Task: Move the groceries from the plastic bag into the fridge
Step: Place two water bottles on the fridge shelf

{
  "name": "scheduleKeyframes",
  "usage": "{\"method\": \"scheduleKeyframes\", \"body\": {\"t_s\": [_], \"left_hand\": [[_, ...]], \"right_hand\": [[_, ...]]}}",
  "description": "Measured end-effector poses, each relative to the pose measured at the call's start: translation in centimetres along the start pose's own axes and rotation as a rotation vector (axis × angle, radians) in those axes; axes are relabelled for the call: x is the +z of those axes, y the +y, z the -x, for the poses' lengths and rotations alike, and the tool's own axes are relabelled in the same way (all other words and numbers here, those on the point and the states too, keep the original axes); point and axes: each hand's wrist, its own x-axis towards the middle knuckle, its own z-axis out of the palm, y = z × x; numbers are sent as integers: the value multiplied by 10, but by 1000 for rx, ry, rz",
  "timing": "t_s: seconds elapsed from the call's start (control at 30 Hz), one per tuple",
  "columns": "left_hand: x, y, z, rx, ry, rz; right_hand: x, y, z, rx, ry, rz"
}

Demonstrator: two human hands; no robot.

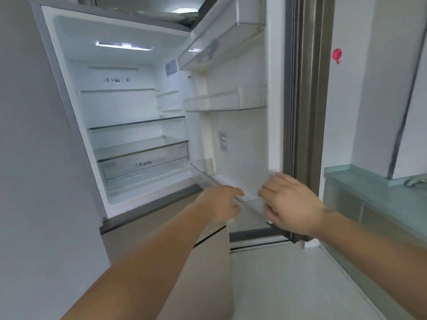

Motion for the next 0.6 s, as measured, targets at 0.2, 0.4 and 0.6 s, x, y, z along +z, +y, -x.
{"method": "scheduleKeyframes", "body": {"t_s": [0.2, 0.4, 0.6], "left_hand": [[18, 10, -52, 10, -44, -2], [30, -9, -119, 19, 9, -126], [32, -48, -194, 85, 101, -67]], "right_hand": [[37, 6, -9, 258, -153, -133], [75, 48, -31, 423, -351, -42], [117, 107, -66, 505, -365, 94]]}}
